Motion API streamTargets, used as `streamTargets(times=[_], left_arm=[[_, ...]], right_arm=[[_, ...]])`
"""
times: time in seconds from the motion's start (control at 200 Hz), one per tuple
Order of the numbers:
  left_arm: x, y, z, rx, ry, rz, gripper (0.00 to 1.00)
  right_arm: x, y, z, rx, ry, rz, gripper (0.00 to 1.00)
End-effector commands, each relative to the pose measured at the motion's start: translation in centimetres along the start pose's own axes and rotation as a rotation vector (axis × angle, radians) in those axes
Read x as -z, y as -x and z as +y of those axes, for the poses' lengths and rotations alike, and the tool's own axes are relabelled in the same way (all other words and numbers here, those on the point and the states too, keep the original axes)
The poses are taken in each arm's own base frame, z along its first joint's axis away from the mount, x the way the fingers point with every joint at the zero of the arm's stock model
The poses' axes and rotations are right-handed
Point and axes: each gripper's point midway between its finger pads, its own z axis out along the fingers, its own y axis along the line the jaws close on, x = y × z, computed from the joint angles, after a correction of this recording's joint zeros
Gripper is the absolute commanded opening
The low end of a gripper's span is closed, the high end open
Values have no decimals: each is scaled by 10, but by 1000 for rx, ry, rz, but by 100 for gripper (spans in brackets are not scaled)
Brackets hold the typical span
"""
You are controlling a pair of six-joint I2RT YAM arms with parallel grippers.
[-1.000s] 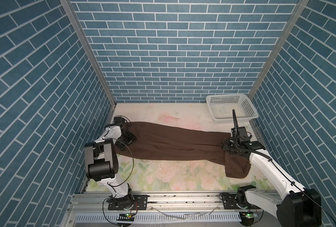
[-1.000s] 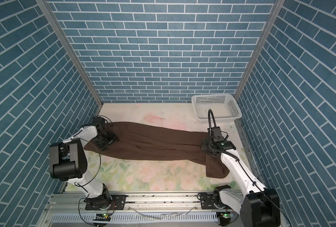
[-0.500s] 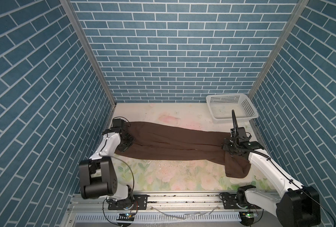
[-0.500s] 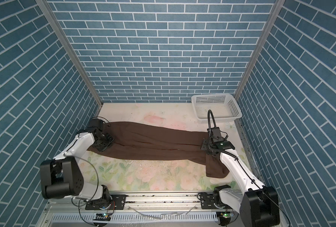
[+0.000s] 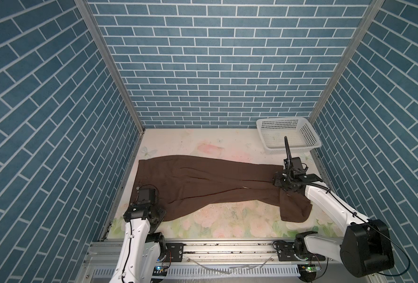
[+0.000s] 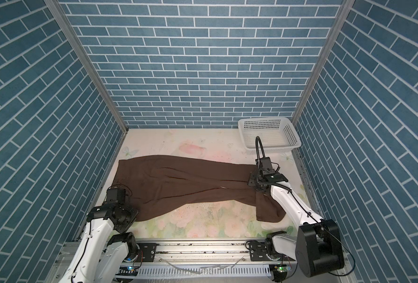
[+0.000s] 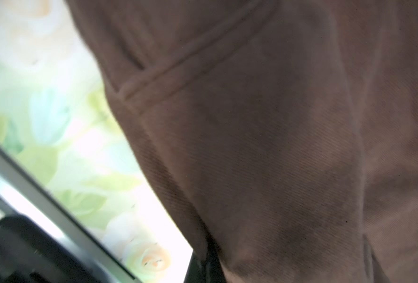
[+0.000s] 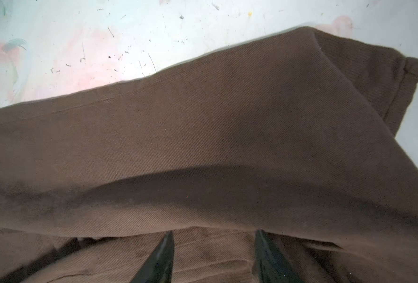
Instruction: Fold and stack the trousers
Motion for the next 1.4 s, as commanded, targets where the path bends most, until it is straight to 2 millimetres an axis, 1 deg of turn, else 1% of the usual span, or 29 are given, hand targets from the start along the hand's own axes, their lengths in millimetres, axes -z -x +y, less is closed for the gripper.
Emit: streamTargets(times=[0.0,0.07,0.11,0.165,0.205,0.255,0.29,0.31,0.39,0.485,0.615,0.655,0.725,0.835,0.91,1.0,1.125,1.255,1.395], left_arm=[[7,0,26,111,109,-35,23],[14,7,24,130,105,-65,45],[21,13,17,131,81,-87,52],[32,25,6,122,44,-125,56],[43,35,-4,108,17,-158,59],[56,48,-16,83,-6,-194,60],[58,53,-23,63,-1,-198,60],[65,59,-31,54,-16,-208,60],[65,73,-56,-2,-39,-200,60],[49,79,-84,-57,-58,-153,60],[18,76,-116,-111,-77,-82,61],[8,74,-123,-117,-80,-66,63],[-9,71,-132,-124,-82,-34,66],[-31,72,-141,-129,-69,0,67],[-43,71,-148,-136,-69,24,68],[-57,71,-158,-145,-84,49,67],[-74,74,-171,-169,-87,74,67],[-88,79,-189,-200,-102,103,66],[-100,90,-206,-223,-94,104,65]], right_arm=[[1,5,6,27,17,-2,54],[3,4,3,25,2,-6,56],[4,3,-1,23,-19,-3,60],[8,0,-7,22,-50,11,65],[10,-3,-11,20,-70,23,67],[13,-7,-17,10,-102,42,69],[15,-10,-20,6,-119,54,70],[16,-12,-22,5,-126,59,70],[18,-19,-27,-18,-148,73,72],[14,-31,-32,-55,-159,110,71],[4,-49,-37,-104,-173,178,71],[2,-52,-39,-115,-179,189,71],[-2,-58,-48,-140,-207,214,72],[-7,-59,-68,-207,-235,229,73],[-11,-53,-82,-269,-238,228,73],[-17,-42,-92,-282,-249,222,72],[-31,-19,-94,-261,-258,203,69],[-46,5,-92,-258,-243,187,65],[-65,29,-101,-254,-250,196,65]])
